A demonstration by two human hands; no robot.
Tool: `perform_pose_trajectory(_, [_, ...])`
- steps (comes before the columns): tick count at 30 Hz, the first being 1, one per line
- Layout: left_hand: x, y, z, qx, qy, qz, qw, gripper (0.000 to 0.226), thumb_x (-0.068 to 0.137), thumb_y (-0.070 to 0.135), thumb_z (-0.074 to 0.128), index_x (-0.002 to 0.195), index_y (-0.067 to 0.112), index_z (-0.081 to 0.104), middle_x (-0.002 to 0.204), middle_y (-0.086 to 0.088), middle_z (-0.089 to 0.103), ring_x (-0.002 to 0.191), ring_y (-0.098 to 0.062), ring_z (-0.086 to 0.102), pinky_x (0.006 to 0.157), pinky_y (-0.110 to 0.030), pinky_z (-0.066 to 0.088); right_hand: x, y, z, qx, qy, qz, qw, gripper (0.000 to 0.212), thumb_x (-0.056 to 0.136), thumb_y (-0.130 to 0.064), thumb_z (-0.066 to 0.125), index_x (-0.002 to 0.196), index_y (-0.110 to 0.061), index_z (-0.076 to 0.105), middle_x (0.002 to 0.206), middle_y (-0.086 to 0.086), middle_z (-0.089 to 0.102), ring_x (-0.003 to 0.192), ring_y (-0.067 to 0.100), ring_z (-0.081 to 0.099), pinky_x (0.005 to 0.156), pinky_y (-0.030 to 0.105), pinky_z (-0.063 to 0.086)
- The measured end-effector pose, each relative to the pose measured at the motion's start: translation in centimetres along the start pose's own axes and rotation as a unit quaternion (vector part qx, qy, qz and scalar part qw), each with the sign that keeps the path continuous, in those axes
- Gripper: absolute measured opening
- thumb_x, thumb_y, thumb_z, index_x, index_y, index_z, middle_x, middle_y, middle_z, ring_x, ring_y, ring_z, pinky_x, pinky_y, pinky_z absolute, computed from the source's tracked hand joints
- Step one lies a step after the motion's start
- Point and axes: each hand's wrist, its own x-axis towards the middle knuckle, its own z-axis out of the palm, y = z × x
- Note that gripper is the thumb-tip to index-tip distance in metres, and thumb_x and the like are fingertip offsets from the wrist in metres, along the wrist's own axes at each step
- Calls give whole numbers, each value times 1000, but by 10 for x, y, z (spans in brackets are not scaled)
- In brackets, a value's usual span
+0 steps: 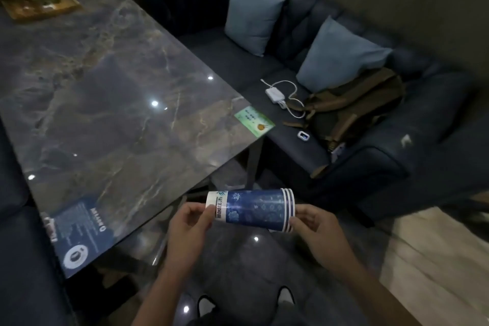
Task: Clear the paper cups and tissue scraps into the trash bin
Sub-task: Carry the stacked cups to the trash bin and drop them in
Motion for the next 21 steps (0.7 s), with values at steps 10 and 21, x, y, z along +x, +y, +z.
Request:
perform_pose_trajectory(10, [-29,8,142,87,-72,43,993,29,72,46,73,79,18,70,80,-8,74,79,-28,70,82,-58,56,-33,55,-129,40,124,48,990,15,83,-1,68,83,-16,71,80,1,76,73,15,72,65,24,57])
perform_pose_trajectory(21, [-79,-1,308,173,-131,82,973,2,88,16,70,87,16,72,82,0,75,79,-14,71,76,-32,57,-67,135,-267,92,206,101,969,15,82,6,65,77,-9,68,71,7,72,62,14,70,54,22,56])
